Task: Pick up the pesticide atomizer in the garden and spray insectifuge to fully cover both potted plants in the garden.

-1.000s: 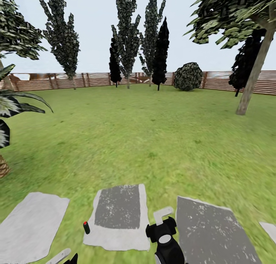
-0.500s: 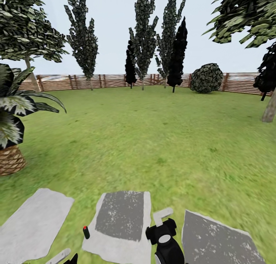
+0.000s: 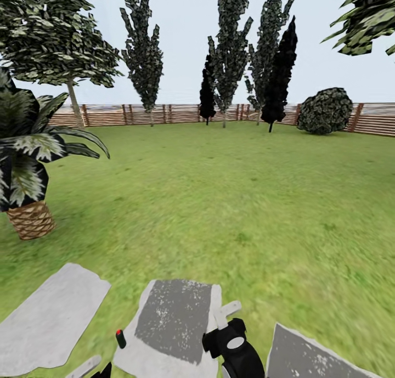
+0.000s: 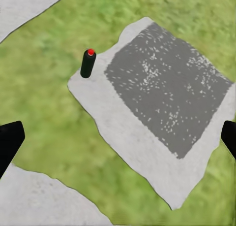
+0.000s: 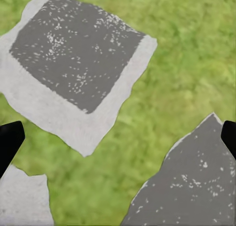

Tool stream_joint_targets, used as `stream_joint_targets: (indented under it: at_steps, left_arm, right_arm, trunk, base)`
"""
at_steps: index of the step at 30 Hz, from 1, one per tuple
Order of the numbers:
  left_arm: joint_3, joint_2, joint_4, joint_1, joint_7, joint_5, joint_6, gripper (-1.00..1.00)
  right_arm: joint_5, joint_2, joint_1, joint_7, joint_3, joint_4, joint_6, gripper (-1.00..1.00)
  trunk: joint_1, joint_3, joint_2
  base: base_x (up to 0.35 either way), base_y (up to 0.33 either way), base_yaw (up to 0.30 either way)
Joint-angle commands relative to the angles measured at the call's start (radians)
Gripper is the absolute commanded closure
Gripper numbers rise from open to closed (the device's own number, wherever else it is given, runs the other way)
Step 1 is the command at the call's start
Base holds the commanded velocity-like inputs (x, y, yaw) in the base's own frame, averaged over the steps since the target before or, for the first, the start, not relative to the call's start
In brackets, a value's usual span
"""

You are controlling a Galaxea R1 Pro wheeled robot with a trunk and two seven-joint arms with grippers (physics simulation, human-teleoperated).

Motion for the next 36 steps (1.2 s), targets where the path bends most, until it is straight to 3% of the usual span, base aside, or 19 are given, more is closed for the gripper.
stream_joint_targets:
  at_steps: [1,36]
  left_arm:
    - [0.000,0.000,0.000,0.000,0.000,0.000,0.000,-1.00]
    - [-0.002,0.000,0.000,0.000,0.001,-0.002,0.003,-1.00]
  right_arm:
    - [0.001,0.000,0.000,0.003,0.000,0.000,0.000,-1.00]
    - [0.007,0.000,0.000,0.008,0.003,0.000,0.000,-1.00]
  trunk:
    - [0.000,0.000,0.000]
    - [0.000,0.000,0.000]
  base:
    - [0.235,-0.265,0.259]
    - [0.195,-0.289,0.264]
